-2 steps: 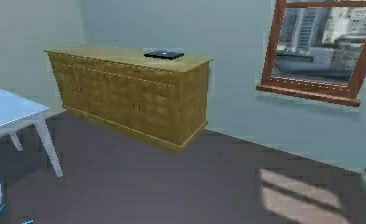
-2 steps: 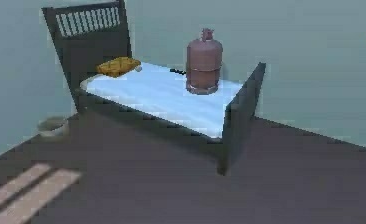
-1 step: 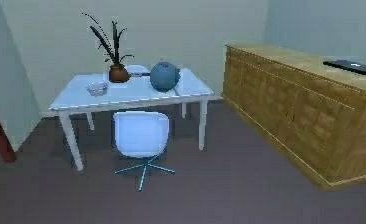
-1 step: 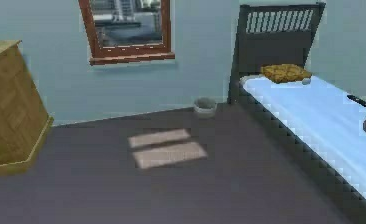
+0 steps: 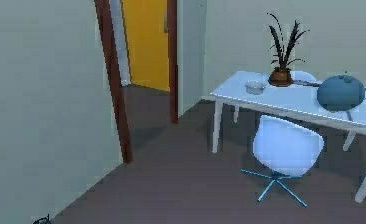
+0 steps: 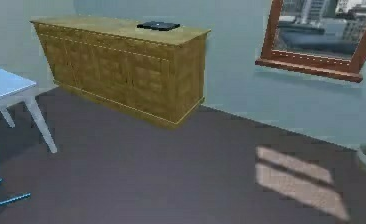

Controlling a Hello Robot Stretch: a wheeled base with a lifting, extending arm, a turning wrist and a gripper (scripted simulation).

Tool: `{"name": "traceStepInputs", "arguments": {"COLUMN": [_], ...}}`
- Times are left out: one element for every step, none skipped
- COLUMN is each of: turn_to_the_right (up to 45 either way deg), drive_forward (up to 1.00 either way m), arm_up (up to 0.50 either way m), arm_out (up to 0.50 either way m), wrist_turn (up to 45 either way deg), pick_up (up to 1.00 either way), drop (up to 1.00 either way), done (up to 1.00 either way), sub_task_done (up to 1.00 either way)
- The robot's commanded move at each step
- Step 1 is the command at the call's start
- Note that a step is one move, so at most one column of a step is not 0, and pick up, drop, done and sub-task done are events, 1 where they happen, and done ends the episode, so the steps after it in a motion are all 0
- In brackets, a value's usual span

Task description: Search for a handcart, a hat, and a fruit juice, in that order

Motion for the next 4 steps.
{"name": "traceStepInputs", "arguments": {"turn_to_the_right": [0.0,-3.0,0.0,-45.0], "drive_forward": [1.00,0.00,0.95,0.00], "arm_up": [0.00,0.00,0.00,0.00], "arm_out": [0.00,0.00,0.00,0.00], "wrist_turn": [0.0,0.0,0.0,0.0], "pick_up": [0.00,0.00,0.00,0.00], "drop": [0.00,0.00,0.00,0.00], "done": [0.00,0.00,0.00,0.00], "sub_task_done": [0.00,0.00,0.00,0.00]}}
